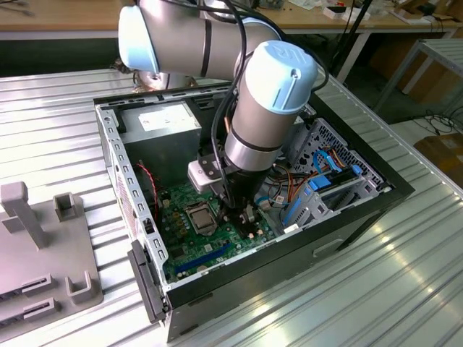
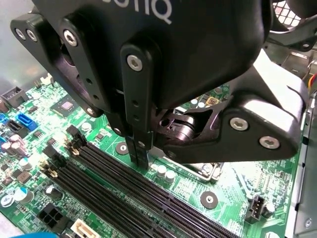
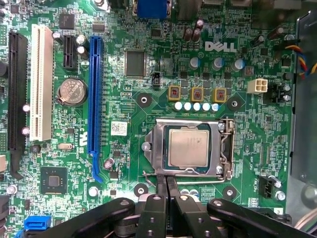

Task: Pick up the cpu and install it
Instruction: 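Install the first cpu locking lever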

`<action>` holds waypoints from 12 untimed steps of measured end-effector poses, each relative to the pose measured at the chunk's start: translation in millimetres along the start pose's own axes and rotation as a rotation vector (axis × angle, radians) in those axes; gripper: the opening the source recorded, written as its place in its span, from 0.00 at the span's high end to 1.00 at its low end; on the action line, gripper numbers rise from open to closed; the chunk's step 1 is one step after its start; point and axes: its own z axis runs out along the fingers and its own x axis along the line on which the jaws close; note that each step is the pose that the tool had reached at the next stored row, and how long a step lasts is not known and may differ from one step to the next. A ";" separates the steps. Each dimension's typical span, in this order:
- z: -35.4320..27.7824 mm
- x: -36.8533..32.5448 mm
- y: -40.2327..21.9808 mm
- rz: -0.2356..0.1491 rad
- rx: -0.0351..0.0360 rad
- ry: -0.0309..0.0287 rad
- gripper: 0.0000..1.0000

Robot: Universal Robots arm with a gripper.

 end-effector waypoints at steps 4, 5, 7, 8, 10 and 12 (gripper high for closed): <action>-5.8 0.1 0.2 0.000 -0.0001 0.0002 0.85; -7.3 0.1 0.3 0.000 -0.0001 0.0002 0.85; -12.6 0.1 0.5 0.000 -0.0001 0.0003 0.85; -14.4 0.1 0.6 0.000 -0.0001 0.0003 0.85; -15.8 0.0 0.7 0.000 -0.0001 0.0000 0.85; -15.8 -0.7 2.6 0.000 -0.0001 0.0002 0.85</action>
